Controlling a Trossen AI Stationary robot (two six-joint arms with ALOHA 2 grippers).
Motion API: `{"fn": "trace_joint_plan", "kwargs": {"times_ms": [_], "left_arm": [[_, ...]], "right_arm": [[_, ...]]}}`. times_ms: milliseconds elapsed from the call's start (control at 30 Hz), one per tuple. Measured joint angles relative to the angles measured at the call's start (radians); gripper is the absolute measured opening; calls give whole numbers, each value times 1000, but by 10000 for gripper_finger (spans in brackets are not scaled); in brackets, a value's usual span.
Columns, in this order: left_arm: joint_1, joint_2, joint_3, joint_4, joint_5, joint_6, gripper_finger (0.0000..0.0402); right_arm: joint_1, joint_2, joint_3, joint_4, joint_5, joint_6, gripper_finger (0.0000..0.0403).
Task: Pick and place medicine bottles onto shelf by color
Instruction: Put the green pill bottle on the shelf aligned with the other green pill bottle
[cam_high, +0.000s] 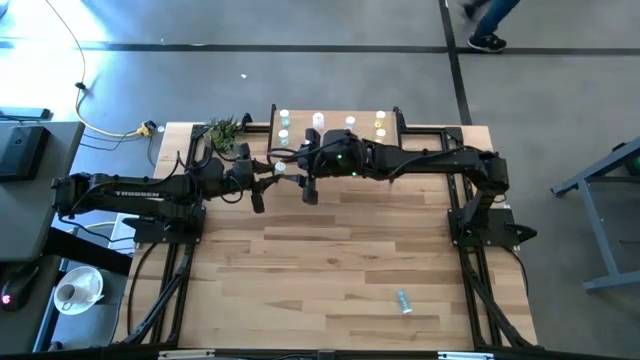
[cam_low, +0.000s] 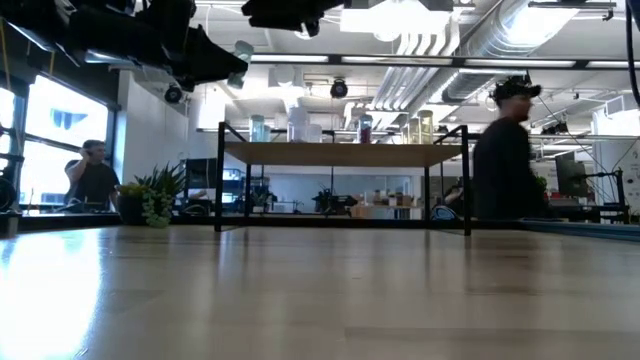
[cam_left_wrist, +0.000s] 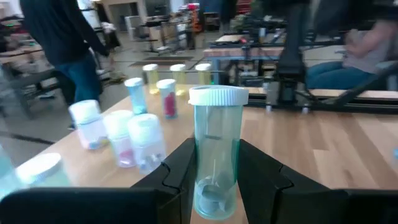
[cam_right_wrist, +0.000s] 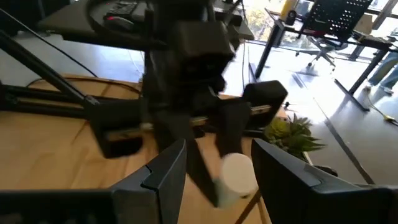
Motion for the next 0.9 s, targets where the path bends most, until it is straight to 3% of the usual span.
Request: {"fn": "trace_joint_plan", "kwargs": {"times_ms": [133, 367, 633, 900], "left_arm": [[0, 0, 0, 3, 72, 24, 90], [-1, 0, 0, 8, 87, 52, 90], [-43, 0, 0, 34, 143, 78, 90], [-69, 0, 0, 74, 92, 60, 90]], "right_arm": [[-7, 7, 0, 11, -3, -36, 174], [-6, 8, 0, 7, -87, -2, 174], [-7, 8, 0, 6, -89, 4, 173], [-7, 8, 0, 2, -96, 10, 173]]}}
